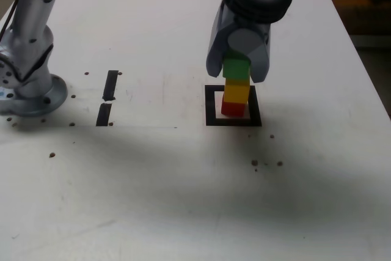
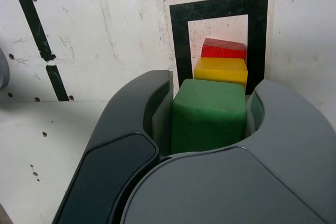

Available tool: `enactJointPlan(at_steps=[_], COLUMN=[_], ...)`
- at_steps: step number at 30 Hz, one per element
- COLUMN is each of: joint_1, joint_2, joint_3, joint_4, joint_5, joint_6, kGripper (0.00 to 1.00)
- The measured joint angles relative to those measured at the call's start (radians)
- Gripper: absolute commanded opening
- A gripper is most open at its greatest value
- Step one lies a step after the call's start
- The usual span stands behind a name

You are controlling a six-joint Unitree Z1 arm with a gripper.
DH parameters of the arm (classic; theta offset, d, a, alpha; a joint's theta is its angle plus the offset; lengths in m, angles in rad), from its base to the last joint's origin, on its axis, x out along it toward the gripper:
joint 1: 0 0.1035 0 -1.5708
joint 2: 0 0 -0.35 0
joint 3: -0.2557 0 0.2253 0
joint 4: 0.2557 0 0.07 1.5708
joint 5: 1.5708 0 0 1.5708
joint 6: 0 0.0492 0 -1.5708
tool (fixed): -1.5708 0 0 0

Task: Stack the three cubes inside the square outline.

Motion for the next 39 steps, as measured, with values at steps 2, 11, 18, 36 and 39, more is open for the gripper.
enactJointPlan(at_steps=[2, 11, 18, 36, 39], joint_1=[0.000, 0.001, 0.004, 0.039, 0.088], joint_2=[0.004, 0.028, 0.033, -0.224, -0.307], joint_3=[0.000, 0.003, 0.003, 0.167, 0.259], joint_4=[0.000, -0.003, -0.007, 0.013, 0.010], joint_5=[-0.003, -0.008, -0.010, 0.025, 0.020], joint_6=[0.000, 0.003, 0.003, -0.006, 0.045], kGripper=[0.23, 0.37, 0.85, 1.00, 1.00])
